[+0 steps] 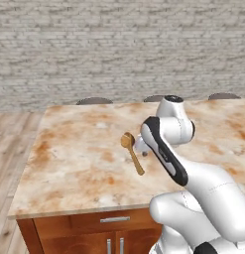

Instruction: Organize the utensils by type. Pick up the wooden spoons from the counter and place them in the open cabinet. Then pick up the metallic utensils from the counter and place them in the open drawer.

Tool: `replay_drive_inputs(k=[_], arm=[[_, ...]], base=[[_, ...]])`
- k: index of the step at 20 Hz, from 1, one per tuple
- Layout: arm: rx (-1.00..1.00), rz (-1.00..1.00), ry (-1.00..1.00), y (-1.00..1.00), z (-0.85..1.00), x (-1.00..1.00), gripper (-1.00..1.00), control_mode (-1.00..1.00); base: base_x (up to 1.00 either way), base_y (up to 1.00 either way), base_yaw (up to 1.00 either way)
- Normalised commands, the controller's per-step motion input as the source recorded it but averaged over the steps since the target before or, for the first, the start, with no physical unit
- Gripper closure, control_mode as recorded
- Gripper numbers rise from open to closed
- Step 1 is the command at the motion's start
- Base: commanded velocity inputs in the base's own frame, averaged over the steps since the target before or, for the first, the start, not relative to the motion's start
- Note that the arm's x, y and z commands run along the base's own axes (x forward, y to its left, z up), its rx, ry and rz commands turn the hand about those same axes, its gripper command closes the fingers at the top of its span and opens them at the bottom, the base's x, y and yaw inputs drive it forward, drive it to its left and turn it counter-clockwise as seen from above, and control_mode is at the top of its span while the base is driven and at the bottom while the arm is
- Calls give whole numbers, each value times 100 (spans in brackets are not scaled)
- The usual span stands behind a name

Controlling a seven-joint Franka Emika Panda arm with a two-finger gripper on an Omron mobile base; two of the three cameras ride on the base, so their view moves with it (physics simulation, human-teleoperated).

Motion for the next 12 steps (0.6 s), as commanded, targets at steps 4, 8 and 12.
replay_drive_inputs(k=[4,8,12], arm=[[0,0,1,9,-46,21,-100,-100],[0,0,0,6,-42,31,-100,-100],[0,0,0,6,-44,41,-100,-100]], base=[[0,0,0],[0,0,0],[0,0,0]])
